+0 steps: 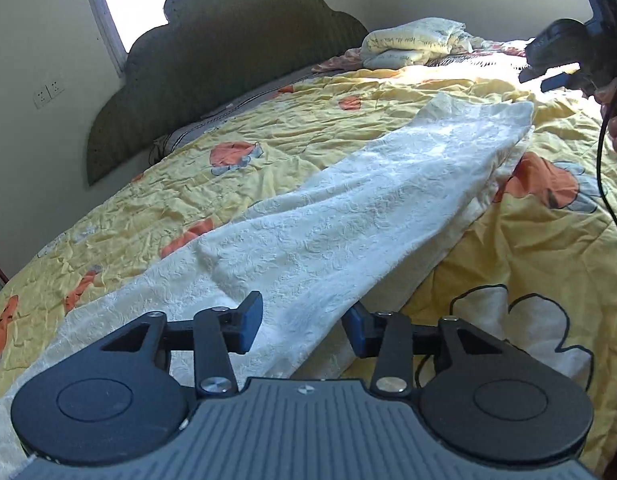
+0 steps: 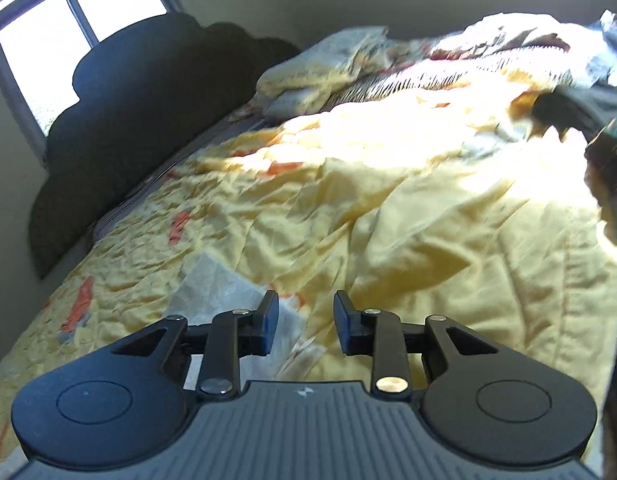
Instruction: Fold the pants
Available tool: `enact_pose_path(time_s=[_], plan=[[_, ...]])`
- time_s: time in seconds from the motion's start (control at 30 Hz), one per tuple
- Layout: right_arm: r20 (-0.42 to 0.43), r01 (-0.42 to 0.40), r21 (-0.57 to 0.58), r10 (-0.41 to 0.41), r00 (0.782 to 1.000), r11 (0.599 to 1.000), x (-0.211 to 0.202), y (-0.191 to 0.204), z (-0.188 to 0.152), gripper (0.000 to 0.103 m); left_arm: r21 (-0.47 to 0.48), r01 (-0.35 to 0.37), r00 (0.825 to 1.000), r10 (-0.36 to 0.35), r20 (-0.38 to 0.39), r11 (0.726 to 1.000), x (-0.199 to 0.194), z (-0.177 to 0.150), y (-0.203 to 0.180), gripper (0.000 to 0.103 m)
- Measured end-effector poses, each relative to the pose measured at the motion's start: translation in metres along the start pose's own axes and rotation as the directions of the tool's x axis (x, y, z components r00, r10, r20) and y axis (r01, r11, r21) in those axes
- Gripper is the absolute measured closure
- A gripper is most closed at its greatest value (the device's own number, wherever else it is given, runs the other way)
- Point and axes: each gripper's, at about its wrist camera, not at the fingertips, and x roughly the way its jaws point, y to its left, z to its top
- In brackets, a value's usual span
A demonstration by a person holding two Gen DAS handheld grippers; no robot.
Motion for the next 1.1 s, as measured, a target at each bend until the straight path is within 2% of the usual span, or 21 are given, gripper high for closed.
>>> enact_pose_path(time_s=[0.03,0.07,0.1,0.13,0.2,0.27,0.33,0.43,0.47,0.5,0.57,0.67,0.7,0.77,0.83,0.9,0.97,1.0,1.03,1.07,1.1], plan=[[0.016,-0.076,-0.063,0.077,0.997,0.995,-0.008,0.016,-0.002,0.072,-0.01,0.013,1.0,-0.013,0.005,1.0,-0.006,-0.001,0.001,0.047],[-0.019,-0.187,-0.137,0.186,0.982,0.973,-0.014,0.038,-0.007,0.072,-0.024,0.023,1.0,-0.023,0.009,0.999,-0.011,-0.002,0.004,0.047],[-0.1,-0.297,-0.198,0.282,0.954,0.934,-0.013,0.062,-0.014,0.066,-0.042,0.032,0.999,-0.032,0.011,0.999,-0.016,-0.004,0.008,0.047],[-0.193,-0.398,-0.226,0.36,0.913,0.889,-0.011,0.081,-0.022,0.062,-0.062,0.038,0.999,-0.037,0.012,0.997,-0.021,-0.006,0.013,0.046],[-0.398,-0.585,-0.222,0.475,0.785,0.78,-0.003,0.124,-0.05,0.058,-0.112,0.029,1.0,-0.028,0.013,0.993,-0.031,-0.011,0.027,0.043],[-0.522,-0.666,-0.24,0.485,0.702,0.706,0.002,0.151,-0.08,0.058,-0.168,-0.018,1.0,0.02,0.009,0.986,-0.044,-0.019,0.049,0.042],[-0.597,-0.678,-0.32,0.415,0.687,0.662,0.007,0.169,-0.104,0.058,-0.211,-0.108,0.994,0.106,-0.019,0.972,-0.055,-0.032,0.073,0.042],[-0.516,-0.594,-0.496,0.336,0.788,0.633,-0.008,0.188,-0.121,0.056,-0.272,-0.29,0.957,0.278,-0.083,0.918,-0.075,-0.054,0.116,0.042],[-0.494,-0.599,-0.531,0.355,0.794,0.6,-0.021,0.197,-0.125,0.055,-0.301,-0.348,0.938,0.331,-0.106,0.888,-0.084,-0.062,0.13,0.042],[-0.495,-0.638,-0.545,0.405,0.769,0.544,-0.034,0.207,-0.128,0.055,-0.334,-0.395,0.919,0.374,-0.128,0.856,-0.092,-0.07,0.142,0.042],[-0.53,-0.725,-0.55,0.497,0.687,0.414,-0.061,0.231,-0.142,0.055,-0.428,-0.489,0.871,0.448,-0.199,0.76,-0.114,-0.089,0.176,0.042],[-0.613,-0.815,-0.563,0.592,0.524,0.138,-0.108,0.282,-0.181,0.056,-0.548,-0.582,0.807,0.508,-0.299,0.601,-0.143,-0.118,0.215,0.042],[-0.645,-0.825,-0.563,0.599,0.475,0.048,-0.121,0.296,-0.196,0.057,-0.578,-0.596,0.795,0.515,-0.322,0.558,-0.15,-0.127,0.225,0.042],[-0.692,-0.829,-0.552,0.602,0.399,-0.085,-0.145,0.321,-0.223,0.057,-0.608,-0.6,0.791,0.502,-0.35,0.52,-0.158,-0.138,0.241,0.043],[-0.73,-0.836,-0.519,0.599,0.328,-0.176,-0.159,0.341,-0.244,0.057,-0.568,-0.621,0.778,0.515,-0.36,0.54,-0.156,-0.145,0.246,0.042],[-0.77,-0.845,-0.496,0.55,0.323,-0.198,-0.16,0.358,-0.265,0.057,-0.458,-0.699,0.715,0.548,-0.434,0.549,-0.139,-0.152,0.245,0.042],[-0.806,-0.873,-0.459,0.49,0.333,-0.163,-0.151,0.37,-0.28,0.058,-0.376,-0.746,0.664,0.562,-0.494,0.55,-0.122,-0.167,0.244,0.042],[-0.807,-0.894,-0.428,0.499,0.315,-0.129,-0.147,0.367,-0.275,0.058,-0.365,-0.754,0.652,0.557,-0.513,0.546,-0.12,-0.171,0.243,0.043],[-0.81,-0.91,-0.399,0.507,0.293,-0.111,-0.145,0.363,-0.267,0.058,-0.376,-0.753,0.655,0.561,-0.506,0.54,-0.122,-0.173,0.243,0.044],[-0.802,-0.917,-0.388,0.524,0.286,-0.092,-0.144,0.356,-0.257,0.057,-0.384,-0.751,0.658,0.567,-0.495,0.537,-0.125,-0.17,0.242,0.044],[-0.782,-0.914,-0.399,0.548,0.297,-0.074,-0.144,0.347,-0.246,0.057,-0.389,-0.747,0.664,0.571,-0.483,0.539,-0.129,-0.165,0.241,0.044]])
